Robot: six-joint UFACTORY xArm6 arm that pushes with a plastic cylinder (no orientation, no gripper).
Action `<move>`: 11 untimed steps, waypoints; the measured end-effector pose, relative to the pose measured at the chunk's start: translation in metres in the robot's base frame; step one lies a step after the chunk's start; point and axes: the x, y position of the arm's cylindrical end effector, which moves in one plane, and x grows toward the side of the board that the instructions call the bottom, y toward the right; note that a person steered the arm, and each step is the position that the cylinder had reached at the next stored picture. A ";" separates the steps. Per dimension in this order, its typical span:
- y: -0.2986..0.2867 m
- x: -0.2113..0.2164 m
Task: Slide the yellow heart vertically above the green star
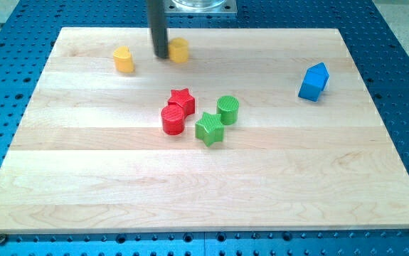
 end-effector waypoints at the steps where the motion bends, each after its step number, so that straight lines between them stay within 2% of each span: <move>1: 0.062 0.000; 2: 0.095 0.000; 3: 0.076 -0.007; 4: -0.007 -0.010; 5: -0.066 -0.017; 6: -0.101 -0.019; 7: -0.121 0.000; 9: -0.123 0.028; 11: -0.051 0.042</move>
